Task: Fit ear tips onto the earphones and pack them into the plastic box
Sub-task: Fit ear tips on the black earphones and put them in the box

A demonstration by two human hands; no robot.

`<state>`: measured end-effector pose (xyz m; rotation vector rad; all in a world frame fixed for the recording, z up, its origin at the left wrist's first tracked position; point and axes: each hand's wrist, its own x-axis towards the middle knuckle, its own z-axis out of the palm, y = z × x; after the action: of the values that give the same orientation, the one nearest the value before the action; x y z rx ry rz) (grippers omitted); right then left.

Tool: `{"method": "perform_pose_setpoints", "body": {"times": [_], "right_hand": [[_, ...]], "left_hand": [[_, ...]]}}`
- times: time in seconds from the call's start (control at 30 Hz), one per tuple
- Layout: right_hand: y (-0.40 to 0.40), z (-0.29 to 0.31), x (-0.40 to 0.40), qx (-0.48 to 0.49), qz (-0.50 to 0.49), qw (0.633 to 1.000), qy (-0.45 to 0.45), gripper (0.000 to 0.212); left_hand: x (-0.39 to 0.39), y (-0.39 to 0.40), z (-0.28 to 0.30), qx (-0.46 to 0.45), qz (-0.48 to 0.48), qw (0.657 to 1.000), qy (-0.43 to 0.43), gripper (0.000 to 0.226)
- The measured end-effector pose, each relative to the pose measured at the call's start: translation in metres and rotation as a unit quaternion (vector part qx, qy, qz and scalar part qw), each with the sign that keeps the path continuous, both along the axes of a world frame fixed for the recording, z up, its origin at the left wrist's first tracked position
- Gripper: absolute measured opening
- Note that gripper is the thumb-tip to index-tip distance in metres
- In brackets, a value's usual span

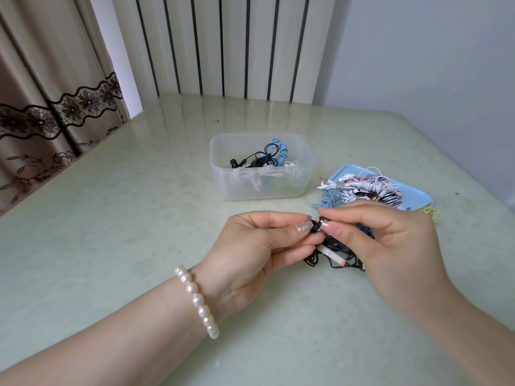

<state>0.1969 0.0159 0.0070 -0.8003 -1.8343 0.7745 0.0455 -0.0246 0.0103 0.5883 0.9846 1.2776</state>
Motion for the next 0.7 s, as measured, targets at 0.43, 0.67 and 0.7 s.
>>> {"method": "perform_pose_setpoints", "body": {"times": [0.43,0.67,0.7], "right_hand": [[0.0034,-0.004,0.0001,0.013,-0.007,1.0,-0.007,0.018],[0.0017,-0.0066,-0.0037,0.006,-0.02,1.0,-0.007,0.02],[0.0015,-0.0066,-0.0048,0.015,-0.023,1.0,-0.007,0.019]], "left_hand": [[0.0007,-0.0003,0.0004,-0.009,0.002,1.0,-0.009,0.021],[0.0037,0.0008,0.0001,-0.02,0.02,0.999,-0.023,0.027],[0.0039,0.0007,0.0001,-0.019,0.022,0.999,-0.025,0.026]]}}
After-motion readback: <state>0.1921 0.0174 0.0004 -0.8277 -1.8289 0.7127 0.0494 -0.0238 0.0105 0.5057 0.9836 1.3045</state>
